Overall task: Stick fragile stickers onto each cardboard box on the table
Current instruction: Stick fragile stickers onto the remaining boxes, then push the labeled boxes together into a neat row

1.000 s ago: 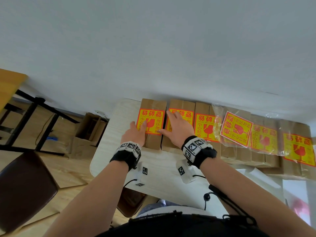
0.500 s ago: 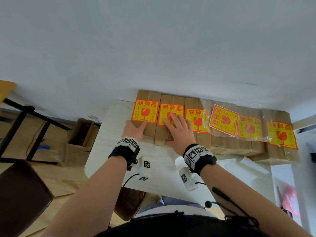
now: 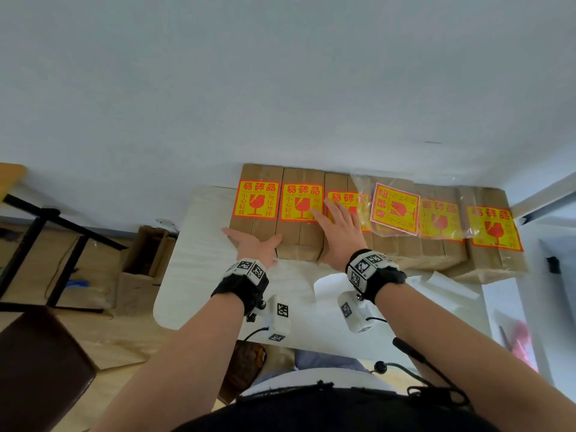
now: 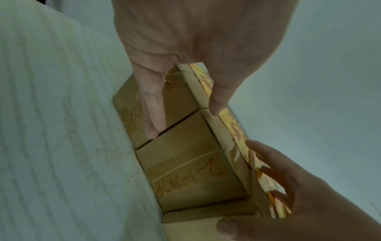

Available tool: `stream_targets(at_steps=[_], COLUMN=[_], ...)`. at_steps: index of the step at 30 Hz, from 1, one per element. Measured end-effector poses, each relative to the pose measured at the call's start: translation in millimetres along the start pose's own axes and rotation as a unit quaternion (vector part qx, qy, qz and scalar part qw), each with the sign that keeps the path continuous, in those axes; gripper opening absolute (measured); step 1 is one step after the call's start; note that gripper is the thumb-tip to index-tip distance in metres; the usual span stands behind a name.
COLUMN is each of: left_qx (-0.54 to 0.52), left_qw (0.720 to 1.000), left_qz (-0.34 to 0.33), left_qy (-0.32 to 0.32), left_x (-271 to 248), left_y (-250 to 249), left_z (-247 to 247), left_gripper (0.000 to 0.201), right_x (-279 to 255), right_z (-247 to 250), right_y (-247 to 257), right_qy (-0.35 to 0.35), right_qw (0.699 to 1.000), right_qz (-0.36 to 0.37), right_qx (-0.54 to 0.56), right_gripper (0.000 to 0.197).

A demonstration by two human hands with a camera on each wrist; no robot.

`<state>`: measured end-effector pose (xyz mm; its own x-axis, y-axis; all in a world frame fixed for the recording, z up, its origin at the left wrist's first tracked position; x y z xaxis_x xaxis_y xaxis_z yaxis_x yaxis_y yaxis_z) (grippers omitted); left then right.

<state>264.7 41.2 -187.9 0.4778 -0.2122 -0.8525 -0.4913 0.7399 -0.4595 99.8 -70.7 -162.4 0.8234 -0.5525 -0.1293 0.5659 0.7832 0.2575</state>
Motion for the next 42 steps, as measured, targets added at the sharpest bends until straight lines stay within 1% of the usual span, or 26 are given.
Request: stream_targets(at_steps=[2,4,5,8,10,12,14,16,18,19,21,23,25,27,28,29,30,32,34,35,38,40,42], left_qx=[0.082,0.160,0.192,0.298,0.363,0.436,0.495,0.523,0.533,0.536,0.544,0.568,0.614,0.681,0.712,0.732,0.741,0.735,0.727,0.724,0.721,0.715,0.709], left_qw=[0.995,0.984,0.977,0.943,0.916,0.870,0.814,0.773,0.739,0.717,0.664,0.604,0.532,0.457,0.432,0.426,0.436,0.479,0.513,0.525,0.551,0.572,0.590], left_qz=[-0.032,-0.053,-0.061,-0.102,-0.128,-0.175,-0.233,-0.292,-0.364,-0.409,-0.497,-0.552,-0.580,-0.569,-0.550,-0.527,-0.506,-0.479,-0.456,-0.446,-0.418,-0.400,-0.384], left_qy=[-0.050,-0.066,-0.073,-0.105,-0.113,-0.151,-0.195,-0.212,-0.194,-0.178,-0.130,-0.092,-0.065,-0.059,-0.065,-0.069,-0.066,-0.045,-0.032,-0.035,-0.045,-0.045,-0.042], left_x=[0,-2,-7,-29,-45,-58,-72,-85,-94,-97,-110,-122,-129,-123,-117,-110,-105,-102,-103,-105,-114,-117,-117], left_y=[-2,0,0,-3,-3,-6,-11,-13,-9,-5,7,24,44,61,65,66,65,61,58,54,47,42,35], left_z=[-5,-13,-16,-19,-19,-20,-28,-43,-64,-76,-102,-126,-150,-169,-174,-177,-179,-183,-189,-195,-210,-218,-223], left_gripper=[0.129,0.137,0.135,0.115,0.106,0.097,0.089,0.081,0.074,0.071,0.069,0.072,0.078,0.085,0.088,0.089,0.088,0.081,0.070,0.065,0.057,0.052,0.047], right_x=[-5,-8,-10,-16,-25,-39,-58,-79,-101,-113,-134,-152,-164,-172,-173,-173,-172,-170,-166,-162,-150,-144,-142], right_z=[0,0,0,-1,1,6,14,22,26,28,30,23,7,-6,-12,-20,-28,-37,-36,-32,-21,-11,-1], right_y=[-3,-5,-6,-3,0,1,1,-3,-9,-12,-17,-26,-40,-55,-61,-66,-70,-78,-84,-89,-93,-93,-94], right_qy=[0.000,-0.009,-0.015,-0.032,-0.046,-0.068,-0.111,-0.159,-0.190,-0.204,-0.224,-0.215,-0.169,-0.117,-0.086,-0.050,-0.016,0.018,0.018,0.016,0.012,0.002,-0.003], right_qw=[1.000,1.000,1.000,0.999,0.999,0.997,0.993,0.986,0.979,0.975,0.966,0.962,0.964,0.966,0.969,0.974,0.978,0.985,0.990,0.991,0.993,0.993,0.994], right_qz=[0.004,-0.001,-0.006,-0.017,-0.026,-0.026,-0.028,-0.037,-0.063,-0.080,-0.115,-0.153,-0.198,-0.220,-0.216,-0.200,-0.179,-0.145,-0.127,-0.119,-0.106,-0.107,-0.104], right_qx=[0.008,0.001,-0.005,-0.017,-0.003,-0.004,-0.017,-0.015,-0.024,-0.035,-0.060,-0.065,-0.059,-0.073,-0.083,-0.093,-0.101,-0.088,-0.061,-0.055,-0.040,-0.042,-0.040], right_gripper=[0.098,0.091,0.088,0.082,0.084,0.087,0.079,0.068,0.065,0.066,0.072,0.077,0.084,0.089,0.090,0.090,0.089,0.092,0.094,0.093,0.088,0.081,0.079])
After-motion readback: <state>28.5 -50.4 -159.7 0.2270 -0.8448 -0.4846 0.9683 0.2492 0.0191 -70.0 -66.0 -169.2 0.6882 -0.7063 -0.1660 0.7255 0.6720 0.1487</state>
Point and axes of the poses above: each hand's wrist, its own x-axis towards the middle knuckle, its own z-axis out of the back of the hand, y = z × x, the point moved 7 cm from there along x, towards the middle knuckle, and after that the axes turned 15 degrees about z, right-handed, at the moved point
